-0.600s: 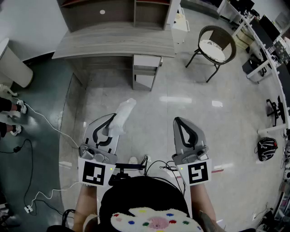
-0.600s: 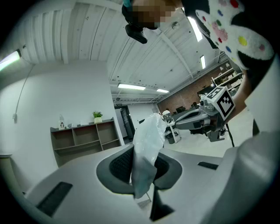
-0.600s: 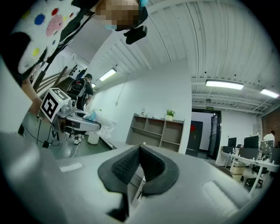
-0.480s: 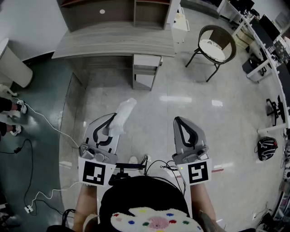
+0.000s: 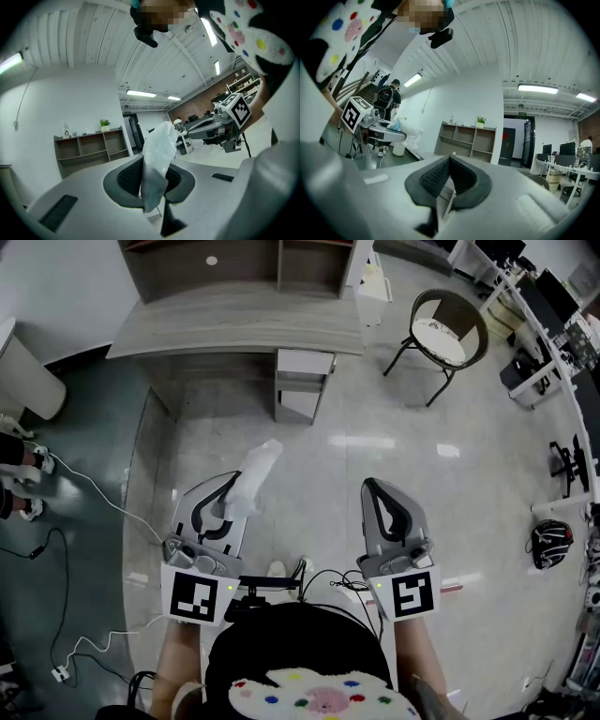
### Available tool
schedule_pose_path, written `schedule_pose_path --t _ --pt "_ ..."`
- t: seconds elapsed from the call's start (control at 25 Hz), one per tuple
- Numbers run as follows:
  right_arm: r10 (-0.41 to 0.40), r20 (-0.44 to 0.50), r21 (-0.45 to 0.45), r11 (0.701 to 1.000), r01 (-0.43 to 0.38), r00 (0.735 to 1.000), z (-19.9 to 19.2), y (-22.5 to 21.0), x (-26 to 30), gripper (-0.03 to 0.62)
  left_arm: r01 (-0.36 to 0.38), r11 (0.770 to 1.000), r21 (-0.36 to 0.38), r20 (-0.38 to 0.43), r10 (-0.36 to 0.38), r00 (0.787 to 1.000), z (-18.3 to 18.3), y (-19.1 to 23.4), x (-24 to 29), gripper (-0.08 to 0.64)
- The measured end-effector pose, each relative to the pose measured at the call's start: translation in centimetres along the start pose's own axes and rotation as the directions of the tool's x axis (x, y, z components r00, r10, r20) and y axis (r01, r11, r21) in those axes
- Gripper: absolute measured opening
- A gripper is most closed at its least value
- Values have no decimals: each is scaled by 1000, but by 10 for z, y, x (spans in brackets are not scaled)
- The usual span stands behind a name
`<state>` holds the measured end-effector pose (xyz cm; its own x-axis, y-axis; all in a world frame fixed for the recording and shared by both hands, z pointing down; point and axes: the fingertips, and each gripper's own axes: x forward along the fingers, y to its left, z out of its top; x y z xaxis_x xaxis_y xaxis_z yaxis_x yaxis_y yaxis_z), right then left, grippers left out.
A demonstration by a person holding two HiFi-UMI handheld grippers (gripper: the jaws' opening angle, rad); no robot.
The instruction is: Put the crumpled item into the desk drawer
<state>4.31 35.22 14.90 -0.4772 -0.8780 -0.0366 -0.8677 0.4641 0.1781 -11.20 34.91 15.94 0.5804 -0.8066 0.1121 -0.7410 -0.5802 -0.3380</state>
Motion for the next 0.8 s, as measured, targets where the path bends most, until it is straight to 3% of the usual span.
schedule_pose_path --t 0.6,0.8 --pt "-76 0 -8 997 76 997 -1 21 -9 9 16 1000 10 29 -16 999 -7 10 -24 49" --pt "-38 16 -23 999 38 999 -2 18 -3 9 -1 1000 -10 32 1 999 -7 19 -20 49"
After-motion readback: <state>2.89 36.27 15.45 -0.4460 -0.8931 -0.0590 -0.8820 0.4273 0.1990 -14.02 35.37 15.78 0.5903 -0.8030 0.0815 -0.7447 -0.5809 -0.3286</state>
